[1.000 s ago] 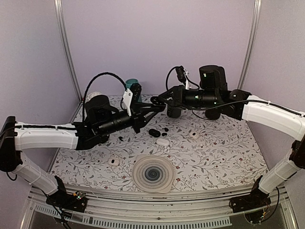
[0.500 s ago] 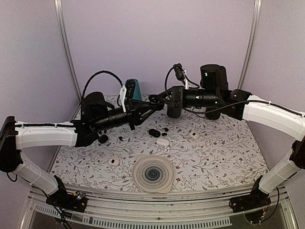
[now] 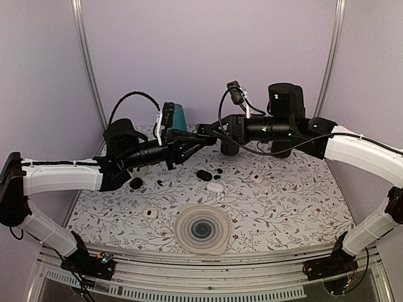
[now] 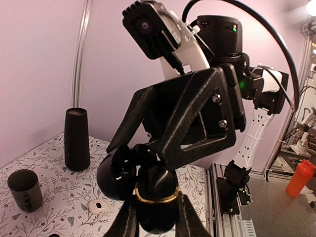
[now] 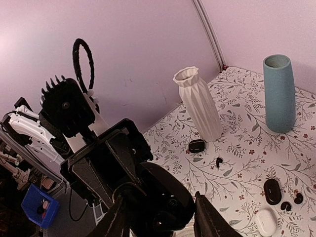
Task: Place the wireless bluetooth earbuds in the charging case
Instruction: Adjust the right earbud in the right side groove of the charging case.
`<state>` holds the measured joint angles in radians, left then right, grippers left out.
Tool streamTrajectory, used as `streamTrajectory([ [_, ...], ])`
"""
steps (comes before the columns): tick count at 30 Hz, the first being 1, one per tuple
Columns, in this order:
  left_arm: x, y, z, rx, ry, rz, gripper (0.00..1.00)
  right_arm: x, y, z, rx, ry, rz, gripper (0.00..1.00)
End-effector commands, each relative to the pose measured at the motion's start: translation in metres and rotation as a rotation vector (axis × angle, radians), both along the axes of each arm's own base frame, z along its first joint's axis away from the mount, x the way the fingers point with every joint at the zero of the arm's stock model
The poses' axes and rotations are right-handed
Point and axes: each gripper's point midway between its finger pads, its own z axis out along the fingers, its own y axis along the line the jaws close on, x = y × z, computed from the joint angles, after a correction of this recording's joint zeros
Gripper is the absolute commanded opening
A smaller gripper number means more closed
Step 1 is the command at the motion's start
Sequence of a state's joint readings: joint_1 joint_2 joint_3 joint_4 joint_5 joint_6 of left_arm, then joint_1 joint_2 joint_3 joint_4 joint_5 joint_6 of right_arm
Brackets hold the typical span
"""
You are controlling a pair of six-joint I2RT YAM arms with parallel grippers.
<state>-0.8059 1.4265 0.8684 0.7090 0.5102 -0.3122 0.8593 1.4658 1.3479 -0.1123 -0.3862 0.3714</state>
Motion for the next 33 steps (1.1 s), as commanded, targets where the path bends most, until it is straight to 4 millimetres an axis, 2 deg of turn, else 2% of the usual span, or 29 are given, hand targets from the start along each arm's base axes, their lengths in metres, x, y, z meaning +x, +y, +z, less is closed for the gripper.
streamTrajectory([
  [1, -0.001, -0.003, -0.009, 0.009, 0.031, -0.033, 0.00, -0.035, 0.008, 0.022, 0.052, -0.036, 0.123, 0.46],
  [7, -0.003, 0.003, -0.002, -0.007, 0.012, -0.018, 0.00, -0.016, -0.015, 0.026, 0.069, 0.023, 0.004, 0.63],
  [13, 0.000, 0.007, -0.001, -0.015, 0.008, 0.005, 0.00, -0.015, -0.030, 0.036, 0.081, 0.035, -0.050, 0.73],
  [18, -0.001, 0.006, 0.000, -0.018, 0.011, -0.004, 0.00, -0.022, -0.030, 0.037, 0.068, 0.057, -0.021, 0.70],
  [25, -0.002, 0.006, 0.003, -0.025, 0.006, -0.014, 0.00, -0.031, -0.022, 0.021, 0.020, 0.114, 0.054, 0.60],
  [33, -0.004, 0.005, 0.002, -0.027, 0.010, -0.026, 0.00, -0.030, -0.013, 0.015, 0.006, 0.128, 0.084, 0.58],
])
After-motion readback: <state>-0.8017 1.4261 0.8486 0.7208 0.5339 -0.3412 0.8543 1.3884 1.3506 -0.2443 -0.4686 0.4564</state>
